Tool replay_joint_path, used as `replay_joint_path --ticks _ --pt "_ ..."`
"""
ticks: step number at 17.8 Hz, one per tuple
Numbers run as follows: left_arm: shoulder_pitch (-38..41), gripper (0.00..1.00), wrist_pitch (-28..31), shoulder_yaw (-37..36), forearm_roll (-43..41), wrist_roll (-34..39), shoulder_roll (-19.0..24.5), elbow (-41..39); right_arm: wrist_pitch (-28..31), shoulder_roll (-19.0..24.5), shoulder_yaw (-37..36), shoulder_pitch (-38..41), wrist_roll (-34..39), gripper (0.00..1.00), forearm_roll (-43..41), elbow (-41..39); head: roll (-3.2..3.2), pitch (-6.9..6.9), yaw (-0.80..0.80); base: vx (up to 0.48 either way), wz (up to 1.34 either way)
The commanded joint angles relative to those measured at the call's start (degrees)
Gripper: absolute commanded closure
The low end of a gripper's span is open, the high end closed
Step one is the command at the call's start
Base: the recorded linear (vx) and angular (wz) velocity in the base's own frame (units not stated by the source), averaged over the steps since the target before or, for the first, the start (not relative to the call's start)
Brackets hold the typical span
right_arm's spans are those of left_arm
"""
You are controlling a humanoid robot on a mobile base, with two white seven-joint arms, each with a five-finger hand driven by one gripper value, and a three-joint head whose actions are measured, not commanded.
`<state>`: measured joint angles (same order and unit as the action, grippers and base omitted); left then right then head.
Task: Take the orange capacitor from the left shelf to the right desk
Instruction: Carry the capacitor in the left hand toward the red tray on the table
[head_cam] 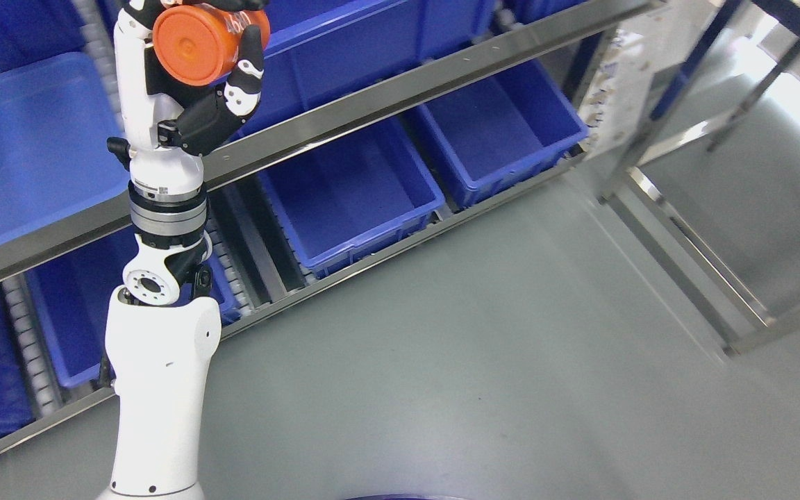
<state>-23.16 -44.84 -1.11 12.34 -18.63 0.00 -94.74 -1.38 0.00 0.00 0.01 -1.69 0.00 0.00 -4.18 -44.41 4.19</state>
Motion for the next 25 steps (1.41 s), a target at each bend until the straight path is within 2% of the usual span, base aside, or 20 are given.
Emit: replay_joint_path --ticks 1,6,14,25 --pt "0.2 0.97 -0.2 -5.3 2.3 0.1 1.0 -3.8 0.1 -1.0 -0.7 1.1 0.0 0.00 0.3 -1.0 0.00 0.00 0.00 -0.059 -0.84" --pt "-0.6 0.97 -0.2 -9.8 2.5 0.3 1.0 -3.0 0.0 -1.0 -0.7 1.1 0.0 0.00 0.3 -1.0 0.00 0.00 0.00 -0.034 -0.73" --pt "-2.5 0.97 -0.2 -10.1 3.0 0.3 1.0 0.3 0.0 -1.0 -0.7 1.1 0.0 0.00 0.3 -1.0 0.00 -0.01 0.00 0.061 -0.68" --pt "-2.6 0.97 -0.2 -12.4 3.1 0.3 1.0 1.1 0.0 -1.0 -0.7 1.1 0.0 0.00 0.3 -1.0 0.00 -0.02 0.00 0.223 -0.45"
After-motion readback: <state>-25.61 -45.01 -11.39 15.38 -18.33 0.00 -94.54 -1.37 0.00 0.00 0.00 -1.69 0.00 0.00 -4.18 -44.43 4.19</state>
